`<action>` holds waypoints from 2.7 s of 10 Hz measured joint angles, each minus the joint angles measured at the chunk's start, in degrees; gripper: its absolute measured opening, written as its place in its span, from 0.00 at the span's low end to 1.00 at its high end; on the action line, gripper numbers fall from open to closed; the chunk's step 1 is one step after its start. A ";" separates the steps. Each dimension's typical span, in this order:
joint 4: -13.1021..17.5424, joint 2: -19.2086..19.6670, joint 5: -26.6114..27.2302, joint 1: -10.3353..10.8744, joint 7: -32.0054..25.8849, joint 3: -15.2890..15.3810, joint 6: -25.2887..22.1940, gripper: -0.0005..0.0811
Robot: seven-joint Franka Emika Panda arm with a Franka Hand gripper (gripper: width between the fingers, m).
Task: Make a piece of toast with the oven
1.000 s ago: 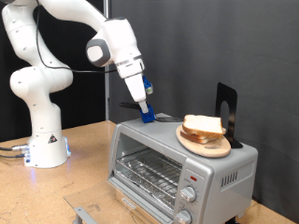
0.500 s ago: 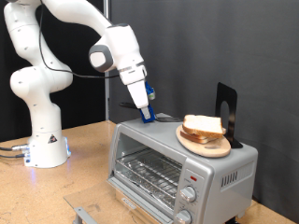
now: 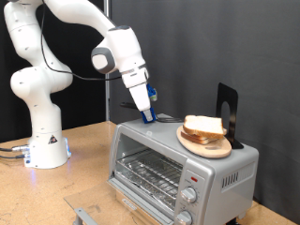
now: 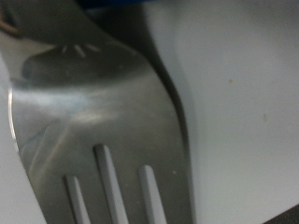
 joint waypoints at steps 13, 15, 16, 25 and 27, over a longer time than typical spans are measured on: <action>0.22 -0.11 -0.12 -0.50 2.43 0.70 -0.58 0.47; -0.21 -0.04 -0.77 -2.38 7.00 2.62 2.03 0.47; -0.26 0.00 -2.08 -4.43 10.36 4.33 3.22 0.69; -0.43 -0.51 -2.37 -6.32 9.81 5.22 2.29 0.84; -0.84 -1.04 -3.06 -6.29 6.82 5.16 1.55 0.84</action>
